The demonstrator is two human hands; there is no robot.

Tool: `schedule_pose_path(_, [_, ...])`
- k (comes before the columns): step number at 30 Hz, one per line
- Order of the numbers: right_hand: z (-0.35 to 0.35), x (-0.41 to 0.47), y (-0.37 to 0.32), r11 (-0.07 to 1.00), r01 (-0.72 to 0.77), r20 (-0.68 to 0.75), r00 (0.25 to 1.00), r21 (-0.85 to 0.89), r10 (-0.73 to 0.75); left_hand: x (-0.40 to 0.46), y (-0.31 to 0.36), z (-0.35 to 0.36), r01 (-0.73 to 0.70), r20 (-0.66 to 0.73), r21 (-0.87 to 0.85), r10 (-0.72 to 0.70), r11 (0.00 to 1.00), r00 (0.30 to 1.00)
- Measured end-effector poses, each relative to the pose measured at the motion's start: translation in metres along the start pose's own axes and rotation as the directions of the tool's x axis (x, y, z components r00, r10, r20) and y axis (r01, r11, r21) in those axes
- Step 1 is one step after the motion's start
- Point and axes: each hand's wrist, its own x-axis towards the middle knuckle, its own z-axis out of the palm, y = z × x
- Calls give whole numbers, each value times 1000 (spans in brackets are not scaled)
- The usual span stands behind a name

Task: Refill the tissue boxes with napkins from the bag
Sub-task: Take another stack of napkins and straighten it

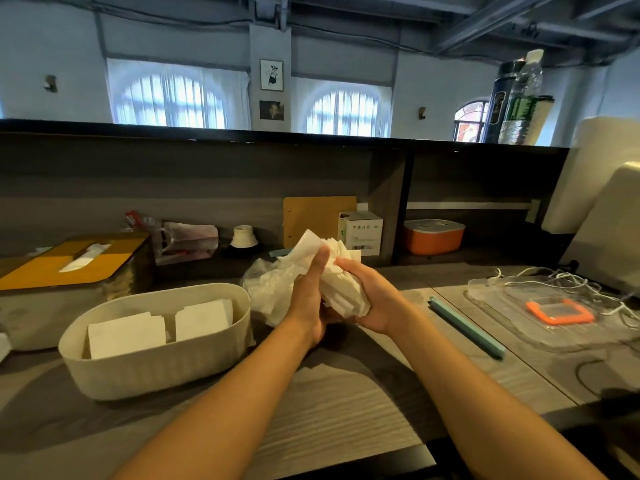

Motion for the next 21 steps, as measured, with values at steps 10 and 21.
schedule_pose_path(10, [36,-1,10,965,207,-285,927,-159,-245,5,-12,13,92,8,-203,-92,975,996])
schedule_pose_path(21, [6,-8,-19,773,492,-200,777,-400,-597,15,9,-9,45,-105,311,-13,949,994])
